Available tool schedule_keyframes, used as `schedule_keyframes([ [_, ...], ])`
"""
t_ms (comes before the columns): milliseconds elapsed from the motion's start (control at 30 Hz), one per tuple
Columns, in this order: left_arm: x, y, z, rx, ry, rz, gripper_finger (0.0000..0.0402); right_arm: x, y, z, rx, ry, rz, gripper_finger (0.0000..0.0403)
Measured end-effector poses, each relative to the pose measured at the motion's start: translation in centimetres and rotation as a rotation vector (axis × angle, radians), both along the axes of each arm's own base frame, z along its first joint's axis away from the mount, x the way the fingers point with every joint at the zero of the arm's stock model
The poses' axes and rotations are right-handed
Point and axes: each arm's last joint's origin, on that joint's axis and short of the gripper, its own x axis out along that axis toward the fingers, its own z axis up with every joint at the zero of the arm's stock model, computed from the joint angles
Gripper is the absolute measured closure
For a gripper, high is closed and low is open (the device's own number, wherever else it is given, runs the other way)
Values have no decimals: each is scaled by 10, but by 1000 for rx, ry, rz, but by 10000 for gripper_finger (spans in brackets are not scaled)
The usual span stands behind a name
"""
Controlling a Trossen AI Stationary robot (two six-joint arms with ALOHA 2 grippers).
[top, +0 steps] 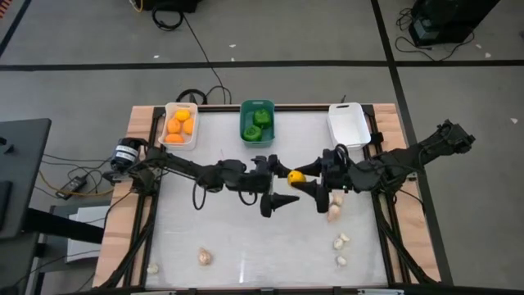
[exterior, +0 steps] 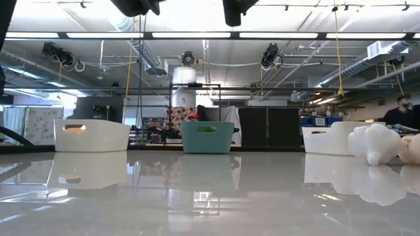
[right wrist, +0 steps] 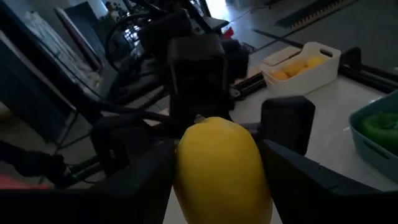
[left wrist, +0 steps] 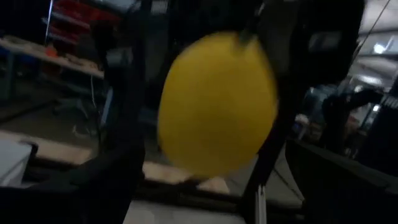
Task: Sort produce into baskets
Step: Put the yellow lemon into the left white bin
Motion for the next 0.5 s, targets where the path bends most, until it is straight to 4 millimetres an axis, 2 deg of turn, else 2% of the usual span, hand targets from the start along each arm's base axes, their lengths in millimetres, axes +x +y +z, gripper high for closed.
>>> schedule_keyframes([
  [500, 0, 5, 3, -34, -23, 94, 9, 5, -12, 5, 70, -59, -71, 160],
])
